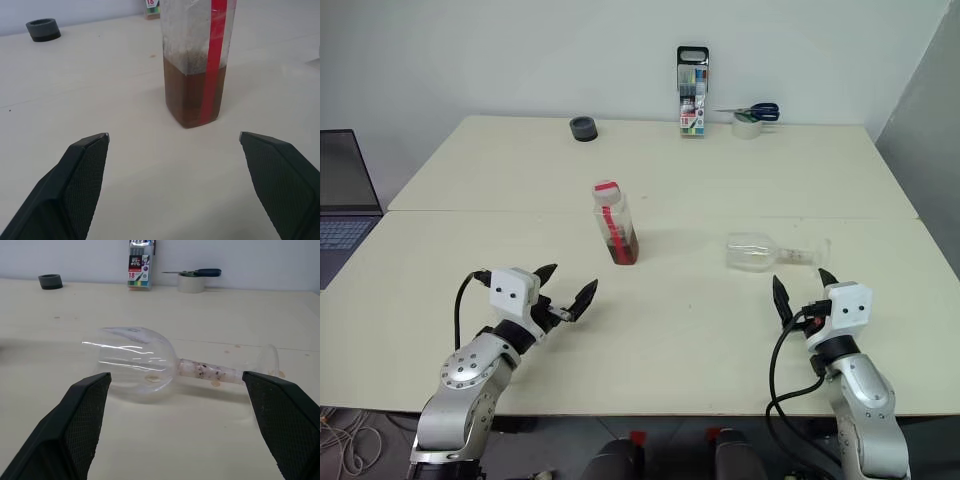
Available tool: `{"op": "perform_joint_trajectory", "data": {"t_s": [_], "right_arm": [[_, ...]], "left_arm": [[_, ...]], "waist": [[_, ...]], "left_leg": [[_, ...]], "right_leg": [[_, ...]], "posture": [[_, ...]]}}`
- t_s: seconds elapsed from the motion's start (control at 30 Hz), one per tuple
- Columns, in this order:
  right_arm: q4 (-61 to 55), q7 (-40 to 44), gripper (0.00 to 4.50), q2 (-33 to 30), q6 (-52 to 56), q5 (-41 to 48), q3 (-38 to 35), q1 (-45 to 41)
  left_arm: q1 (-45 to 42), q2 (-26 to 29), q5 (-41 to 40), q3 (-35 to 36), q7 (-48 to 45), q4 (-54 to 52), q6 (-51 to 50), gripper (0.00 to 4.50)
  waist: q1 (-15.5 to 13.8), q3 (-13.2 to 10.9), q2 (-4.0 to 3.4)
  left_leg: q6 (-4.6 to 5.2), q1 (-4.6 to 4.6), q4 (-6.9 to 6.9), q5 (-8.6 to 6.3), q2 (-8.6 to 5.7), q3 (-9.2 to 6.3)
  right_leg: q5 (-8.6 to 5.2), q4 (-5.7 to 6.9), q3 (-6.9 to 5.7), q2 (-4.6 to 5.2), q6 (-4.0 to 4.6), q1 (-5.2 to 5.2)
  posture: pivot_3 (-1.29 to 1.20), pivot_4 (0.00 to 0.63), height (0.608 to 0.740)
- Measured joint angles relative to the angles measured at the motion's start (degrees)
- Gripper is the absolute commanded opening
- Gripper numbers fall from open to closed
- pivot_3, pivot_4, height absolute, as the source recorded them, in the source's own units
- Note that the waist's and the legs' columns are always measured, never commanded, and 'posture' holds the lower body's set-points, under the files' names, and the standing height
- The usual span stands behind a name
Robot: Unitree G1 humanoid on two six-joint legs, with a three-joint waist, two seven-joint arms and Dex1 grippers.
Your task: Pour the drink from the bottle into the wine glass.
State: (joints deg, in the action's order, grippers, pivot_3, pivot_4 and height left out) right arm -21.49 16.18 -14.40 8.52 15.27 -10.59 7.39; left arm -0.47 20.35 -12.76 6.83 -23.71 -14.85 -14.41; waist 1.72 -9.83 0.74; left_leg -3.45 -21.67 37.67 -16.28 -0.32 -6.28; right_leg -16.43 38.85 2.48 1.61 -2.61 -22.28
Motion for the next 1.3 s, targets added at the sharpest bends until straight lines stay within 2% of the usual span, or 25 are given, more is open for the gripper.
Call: {"op": "perform_joint_trajectory", "data": {"t_s": [0.57,1.3], "right_arm": [[1.48,-0.10,4.50,0.11,-0.04,-0.12,0.59,0.32],[-0.20,-0.29,4.50,-0.84,3.30,-0.07,0.60,-0.01]], "left_arm": [[-1.47,0.14,0.64,-0.38,-0.69,0.22,1.26,4.46],[-3.74,0.18,-0.45,-1.40,-0.60,-0.10,-4.19,4.46]], "waist": [[-0.01,0.00,0.00],[-0.01,0.00,0.00]], "left_leg": [[0.00,0.00,0.00,0.00,0.00,0.00],[0.00,0.00,0.00,0.00,-0.01,0.01]], "right_leg": [[0.00,0.00,0.00,0.00,0.00,0.00],[0.00,0.00,0.01,0.00,0.00,0.00]], "posture": [[0.00,0.150,0.740],[0.00,0.150,0.740]]}}
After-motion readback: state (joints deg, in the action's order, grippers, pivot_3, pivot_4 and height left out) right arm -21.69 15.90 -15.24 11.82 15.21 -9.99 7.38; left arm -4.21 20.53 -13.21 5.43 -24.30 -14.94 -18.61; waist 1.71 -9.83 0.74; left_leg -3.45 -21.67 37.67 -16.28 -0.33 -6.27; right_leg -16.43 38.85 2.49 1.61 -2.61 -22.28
